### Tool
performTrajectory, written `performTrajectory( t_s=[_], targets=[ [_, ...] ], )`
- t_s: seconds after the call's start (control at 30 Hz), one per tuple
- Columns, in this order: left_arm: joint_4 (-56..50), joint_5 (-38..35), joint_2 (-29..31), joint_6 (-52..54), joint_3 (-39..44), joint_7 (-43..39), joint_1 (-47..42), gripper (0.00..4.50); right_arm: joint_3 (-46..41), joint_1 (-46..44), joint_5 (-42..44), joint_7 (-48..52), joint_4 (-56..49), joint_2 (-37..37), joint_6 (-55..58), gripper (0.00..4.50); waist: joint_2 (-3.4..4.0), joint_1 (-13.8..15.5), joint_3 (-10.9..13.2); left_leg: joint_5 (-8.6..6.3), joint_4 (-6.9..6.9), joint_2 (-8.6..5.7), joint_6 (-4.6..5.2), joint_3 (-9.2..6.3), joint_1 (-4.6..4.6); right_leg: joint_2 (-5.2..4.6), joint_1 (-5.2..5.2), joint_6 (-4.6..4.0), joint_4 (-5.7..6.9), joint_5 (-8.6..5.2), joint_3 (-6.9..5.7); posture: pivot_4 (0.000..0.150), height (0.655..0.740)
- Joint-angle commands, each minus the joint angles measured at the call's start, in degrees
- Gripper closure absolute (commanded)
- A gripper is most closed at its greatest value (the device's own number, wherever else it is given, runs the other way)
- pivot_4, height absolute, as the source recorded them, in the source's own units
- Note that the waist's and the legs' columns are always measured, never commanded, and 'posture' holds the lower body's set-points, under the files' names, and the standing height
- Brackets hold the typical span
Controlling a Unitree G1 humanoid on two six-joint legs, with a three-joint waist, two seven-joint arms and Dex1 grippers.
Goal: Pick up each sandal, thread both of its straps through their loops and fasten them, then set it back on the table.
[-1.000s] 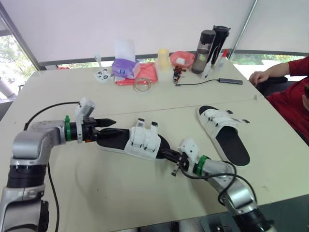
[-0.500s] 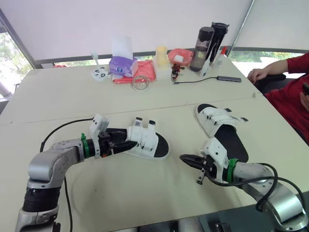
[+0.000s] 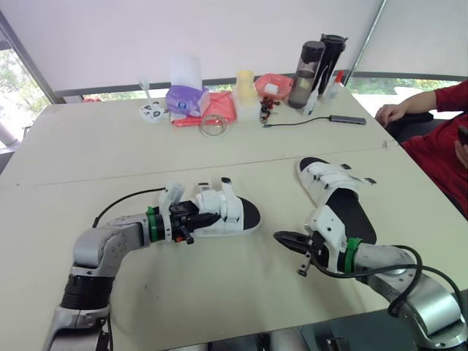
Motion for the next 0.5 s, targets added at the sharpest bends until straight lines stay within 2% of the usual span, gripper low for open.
performTrajectory(
  t_s=[0.03,0.27,0.4,0.5],
  targets=[
    [-7.62,1.53,-3.39,-6.73,2.25,6.96,0.76,4.42,-1.14,0.66,0.35,-0.7,-2.72,-0.16,-1.68,4.5,0.0,0.01,0.0,0.0,0.05,0.0,0.0,0.0,-0.02,0.0,0.0,0.03,0.01,0.02,0.01,0.15,0.74],
    [-13.98,13.31,-12.95,-20.41,-2.1,23.52,1.44,4.42,-1.86,-0.92,0.51,-2.98,-1.19,1.96,-3.53,4.5,-0.01,0.09,0.01,0.0,0.41,0.0,0.0,0.0,-0.03,0.01,0.05,-0.07,0.2,0.05,0.03,0.15,0.74],
    [-10.99,19.79,-18.09,-26.18,-2.41,32.82,-0.15,4.42,-1.62,-2.8,0.01,-3.8,0.31,2.9,-4.48,4.5,-0.02,0.09,0.01,0.0,0.6,0.0,0.01,0.01,-0.02,0.03,0.15,0.05,0.22,0.12,0.04,0.15,0.74],
    [-6.44,24.69,-23.52,-28.67,-0.31,44.41,-2.17,4.42,-1.66,-3.8,0.04,-4.18,1.25,3.24,-4.88,4.5,-0.03,0.11,0.01,0.0,0.64,-0.01,0.01,0.01,0.0,0.04,0.17,0.03,0.26,0.16,0.05,0.15,0.74]
  ],
)
